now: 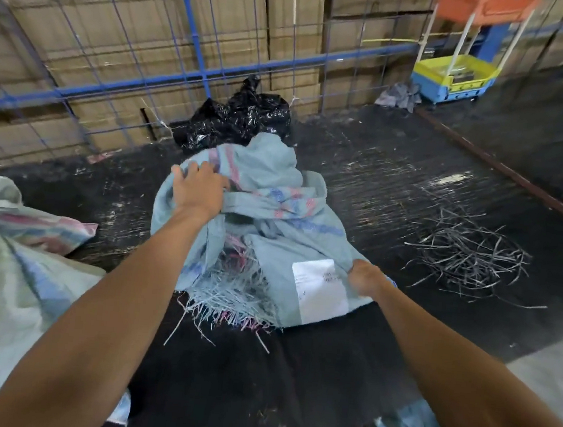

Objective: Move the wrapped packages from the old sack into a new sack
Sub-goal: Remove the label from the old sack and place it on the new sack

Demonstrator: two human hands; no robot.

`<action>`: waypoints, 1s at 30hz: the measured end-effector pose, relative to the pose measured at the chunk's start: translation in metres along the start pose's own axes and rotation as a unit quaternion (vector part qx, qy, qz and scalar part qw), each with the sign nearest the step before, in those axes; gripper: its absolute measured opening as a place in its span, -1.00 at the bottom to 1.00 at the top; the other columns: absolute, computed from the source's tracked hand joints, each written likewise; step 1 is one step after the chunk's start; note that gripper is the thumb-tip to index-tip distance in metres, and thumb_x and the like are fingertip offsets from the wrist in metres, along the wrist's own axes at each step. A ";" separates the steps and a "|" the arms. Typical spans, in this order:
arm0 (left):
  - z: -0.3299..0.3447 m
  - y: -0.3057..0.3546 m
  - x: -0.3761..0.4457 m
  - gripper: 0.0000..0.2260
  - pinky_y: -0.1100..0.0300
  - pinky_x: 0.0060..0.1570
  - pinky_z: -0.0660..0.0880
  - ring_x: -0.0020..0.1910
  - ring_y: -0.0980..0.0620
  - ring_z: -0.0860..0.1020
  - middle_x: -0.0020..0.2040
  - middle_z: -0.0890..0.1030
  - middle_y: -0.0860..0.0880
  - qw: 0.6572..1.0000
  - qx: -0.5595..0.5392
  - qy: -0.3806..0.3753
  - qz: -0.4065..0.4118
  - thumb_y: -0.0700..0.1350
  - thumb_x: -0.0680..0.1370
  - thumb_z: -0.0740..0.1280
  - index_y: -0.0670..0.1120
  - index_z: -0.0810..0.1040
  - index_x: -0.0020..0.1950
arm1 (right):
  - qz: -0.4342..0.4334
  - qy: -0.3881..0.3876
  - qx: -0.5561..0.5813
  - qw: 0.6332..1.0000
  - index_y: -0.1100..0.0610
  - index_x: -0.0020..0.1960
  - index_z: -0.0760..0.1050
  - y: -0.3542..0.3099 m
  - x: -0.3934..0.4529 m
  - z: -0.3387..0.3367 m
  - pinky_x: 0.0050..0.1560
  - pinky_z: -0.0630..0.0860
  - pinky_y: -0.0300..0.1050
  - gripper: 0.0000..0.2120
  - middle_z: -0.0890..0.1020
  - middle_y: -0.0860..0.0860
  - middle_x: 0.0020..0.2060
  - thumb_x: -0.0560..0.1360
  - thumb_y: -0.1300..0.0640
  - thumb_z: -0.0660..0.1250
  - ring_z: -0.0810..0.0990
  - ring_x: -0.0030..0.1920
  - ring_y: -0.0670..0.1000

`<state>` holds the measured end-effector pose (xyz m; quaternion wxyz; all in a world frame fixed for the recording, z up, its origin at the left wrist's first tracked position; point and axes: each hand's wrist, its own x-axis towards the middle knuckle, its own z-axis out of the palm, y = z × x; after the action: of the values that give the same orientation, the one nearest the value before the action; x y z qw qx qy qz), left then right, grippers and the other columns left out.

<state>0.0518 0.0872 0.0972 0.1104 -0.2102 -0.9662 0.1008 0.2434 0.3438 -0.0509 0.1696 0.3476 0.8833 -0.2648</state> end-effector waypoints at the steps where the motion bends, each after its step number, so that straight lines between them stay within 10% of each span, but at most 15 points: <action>1: 0.010 0.001 -0.006 -0.65 -0.12 0.34 0.18 0.31 -0.17 0.35 0.23 0.46 -0.09 1.000 0.022 0.002 0.006 -0.21 0.61 0.20 0.19 0.61 0.18 | 0.008 -0.014 -0.031 0.999 0.25 0.40 0.32 0.003 -0.003 0.005 0.30 0.39 0.03 -0.61 0.45 0.24 0.36 0.64 0.09 0.12 0.46 0.35 0.24; 7: 0.041 0.057 -0.037 -0.33 -0.05 0.17 0.44 0.20 -0.23 0.44 0.33 0.35 -0.25 0.994 -0.056 0.051 0.081 -0.36 0.43 0.34 -0.02 0.25 0.50 | -0.043 0.186 0.149 0.970 0.14 0.35 0.36 -0.006 0.000 0.026 0.19 0.42 0.13 -0.66 0.39 0.21 0.28 0.58 0.16 0.18 0.47 0.22 0.30; 14: 0.077 0.118 -0.070 -0.56 0.07 -0.10 0.40 -0.04 -0.09 0.48 -0.03 0.53 -0.09 0.897 -0.141 0.137 0.396 -0.33 0.25 0.48 -0.11 0.52 0.09 | -0.013 0.205 0.248 0.947 0.19 0.18 0.50 -0.013 0.011 0.016 0.00 0.46 0.01 -0.69 0.63 0.18 0.02 0.61 -0.02 0.23 0.58 0.08 0.24; 19: 0.091 0.128 -0.046 -0.30 -0.18 0.46 0.21 0.42 -0.25 0.32 0.48 0.31 -0.15 0.960 -0.109 0.003 0.256 -0.31 0.42 0.36 0.09 0.31 0.52 | -0.057 0.068 0.505 0.859 0.15 -0.10 0.59 -0.014 0.010 0.008 -0.10 0.54 0.02 -0.76 0.65 0.08 -0.22 0.62 0.06 0.25 0.61 -0.18 0.07; 23: 0.080 0.125 -0.019 -0.38 -0.53 0.32 -0.22 0.58 -0.25 -0.04 0.61 -0.02 -0.05 0.968 -0.126 -0.101 0.190 0.01 0.57 0.32 0.29 0.12 0.56 | -0.074 -0.094 0.593 0.797 0.08 -0.01 0.64 -0.018 0.000 -0.017 -0.23 0.63 -0.06 -0.80 0.73 0.06 -0.18 0.60 0.01 0.28 0.70 -0.22 0.03; 30: 0.063 0.108 -0.005 -0.80 -0.29 0.42 -0.04 0.32 0.01 0.30 0.24 0.43 0.11 0.962 -0.161 -0.035 0.216 -0.01 0.63 0.23 0.14 0.60 0.18 | -0.105 -0.058 0.536 0.836 0.12 0.08 0.63 -0.016 0.012 -0.031 -0.03 0.53 -0.11 -0.82 0.69 0.07 -0.04 0.55 0.07 0.35 0.64 0.00 0.07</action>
<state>0.0812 0.1720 0.0104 0.0171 -0.4253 -0.9045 -0.0276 0.2203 0.3580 -0.0259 -0.0209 0.2733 0.6226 -0.7329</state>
